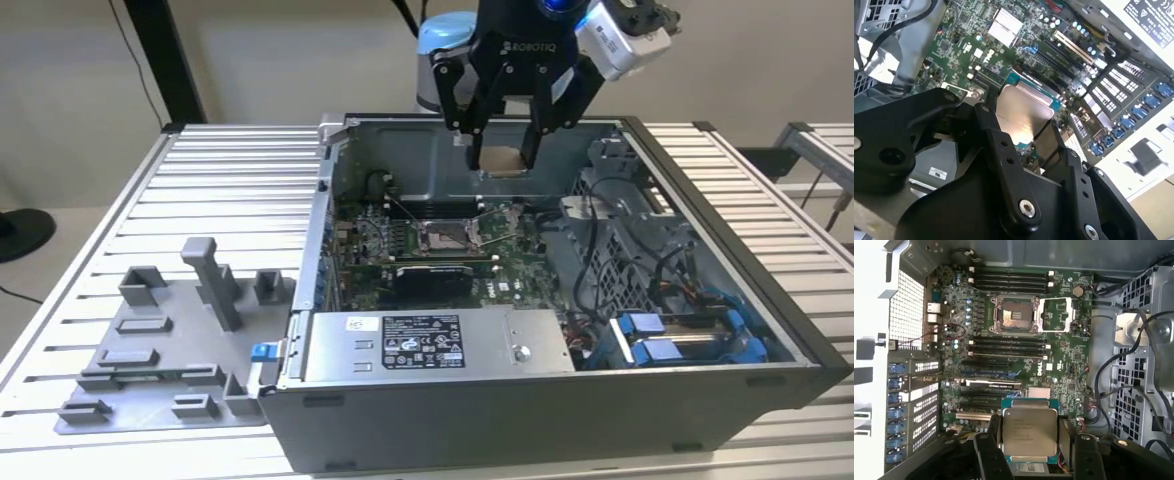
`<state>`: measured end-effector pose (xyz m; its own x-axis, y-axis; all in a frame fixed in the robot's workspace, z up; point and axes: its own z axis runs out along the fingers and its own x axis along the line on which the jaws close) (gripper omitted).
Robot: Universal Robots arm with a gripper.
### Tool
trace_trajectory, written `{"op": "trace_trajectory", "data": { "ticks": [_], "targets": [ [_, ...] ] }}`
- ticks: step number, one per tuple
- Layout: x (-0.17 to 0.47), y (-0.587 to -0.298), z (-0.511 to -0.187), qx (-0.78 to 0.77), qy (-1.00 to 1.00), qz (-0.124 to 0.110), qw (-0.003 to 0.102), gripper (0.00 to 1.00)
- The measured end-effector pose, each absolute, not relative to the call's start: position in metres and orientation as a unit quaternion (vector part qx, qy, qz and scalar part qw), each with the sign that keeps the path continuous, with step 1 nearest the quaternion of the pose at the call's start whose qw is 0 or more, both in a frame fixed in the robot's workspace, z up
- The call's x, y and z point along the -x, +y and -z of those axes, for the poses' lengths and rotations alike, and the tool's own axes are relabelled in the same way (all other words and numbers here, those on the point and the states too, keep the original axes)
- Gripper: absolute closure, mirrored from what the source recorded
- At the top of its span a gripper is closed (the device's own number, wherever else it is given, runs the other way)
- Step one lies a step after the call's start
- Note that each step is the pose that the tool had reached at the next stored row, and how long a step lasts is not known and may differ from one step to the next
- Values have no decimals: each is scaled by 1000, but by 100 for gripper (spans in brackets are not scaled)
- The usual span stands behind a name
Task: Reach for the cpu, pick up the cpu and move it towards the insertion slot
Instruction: 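Pick up the cpu and move it towards the insertion slot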
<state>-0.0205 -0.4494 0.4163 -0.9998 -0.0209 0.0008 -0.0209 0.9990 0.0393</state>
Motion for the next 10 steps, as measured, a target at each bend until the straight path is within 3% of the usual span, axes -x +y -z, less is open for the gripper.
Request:
{"op": "trace_trajectory", "data": {
  "ticks": [10],
  "targets": [
    [24, -434, -413, -10, -1000, 20, 1, 100]
  ]
}}
